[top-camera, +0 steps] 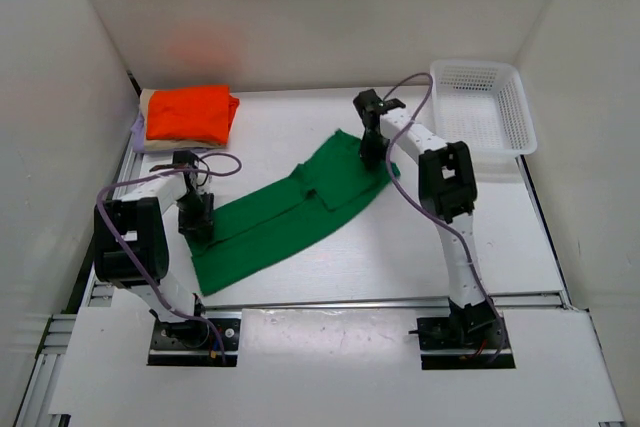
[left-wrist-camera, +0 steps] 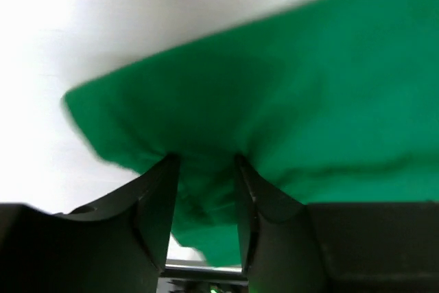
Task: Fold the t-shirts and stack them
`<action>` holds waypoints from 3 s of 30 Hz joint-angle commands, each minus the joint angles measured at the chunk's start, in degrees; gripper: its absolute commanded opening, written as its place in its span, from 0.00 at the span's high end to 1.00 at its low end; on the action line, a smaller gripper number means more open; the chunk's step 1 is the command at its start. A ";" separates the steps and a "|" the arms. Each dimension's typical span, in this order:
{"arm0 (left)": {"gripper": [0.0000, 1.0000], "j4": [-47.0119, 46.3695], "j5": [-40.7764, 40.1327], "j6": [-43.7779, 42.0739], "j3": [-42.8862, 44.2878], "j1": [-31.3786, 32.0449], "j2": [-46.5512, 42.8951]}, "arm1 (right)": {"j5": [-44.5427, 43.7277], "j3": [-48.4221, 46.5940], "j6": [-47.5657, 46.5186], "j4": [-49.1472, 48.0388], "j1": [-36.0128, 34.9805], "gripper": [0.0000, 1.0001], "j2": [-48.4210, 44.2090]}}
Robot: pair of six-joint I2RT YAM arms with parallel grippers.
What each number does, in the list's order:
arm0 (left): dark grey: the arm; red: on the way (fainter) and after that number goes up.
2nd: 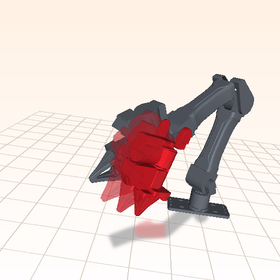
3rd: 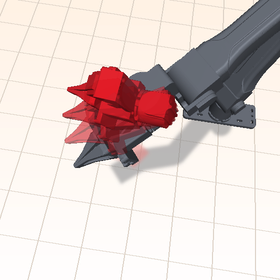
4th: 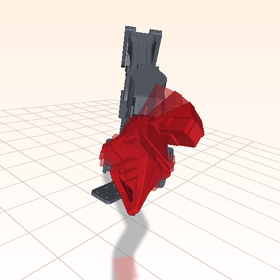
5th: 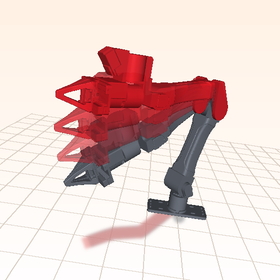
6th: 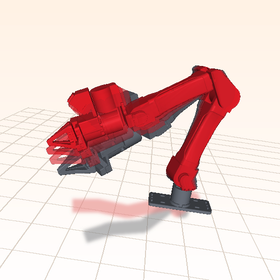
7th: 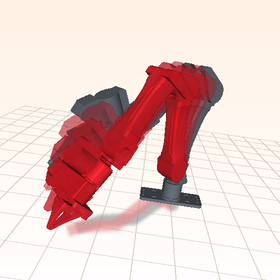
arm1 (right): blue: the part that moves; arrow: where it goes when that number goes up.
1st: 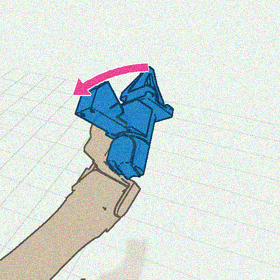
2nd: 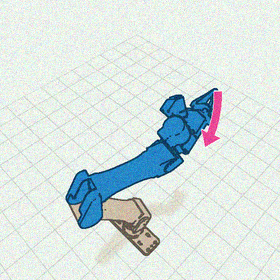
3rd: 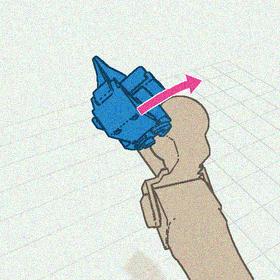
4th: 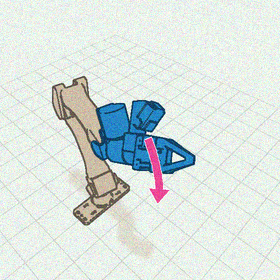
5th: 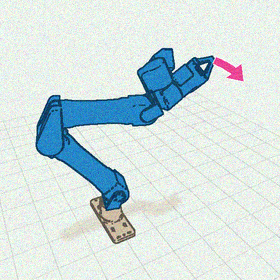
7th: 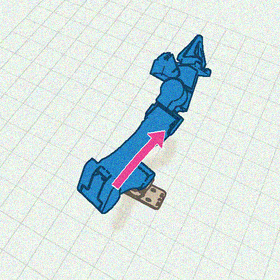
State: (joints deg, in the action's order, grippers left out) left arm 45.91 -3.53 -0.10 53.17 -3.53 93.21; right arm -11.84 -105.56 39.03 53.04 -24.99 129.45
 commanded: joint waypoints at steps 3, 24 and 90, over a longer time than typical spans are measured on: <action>0.45 5.67 16.33 0.10 5.27 0.89 -0.15 | -6.97 -28.44 0.26 -1.60 3.89 0.92 16.44; 0.40 7.61 12.68 0.10 9.33 -10.17 -13.13 | 9.11 7.11 -6.84 -23.07 -11.01 0.80 -14.81; 0.12 15.87 0.01 0.10 9.41 -13.78 -35.64 | 8.68 30.41 42.17 -22.18 -35.98 0.35 -24.68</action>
State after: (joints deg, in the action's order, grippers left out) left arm 57.58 -3.86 -0.03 63.13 -17.12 59.20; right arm 0.40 -73.67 76.23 32.10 -57.41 104.51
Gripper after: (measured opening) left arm 0.875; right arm 0.647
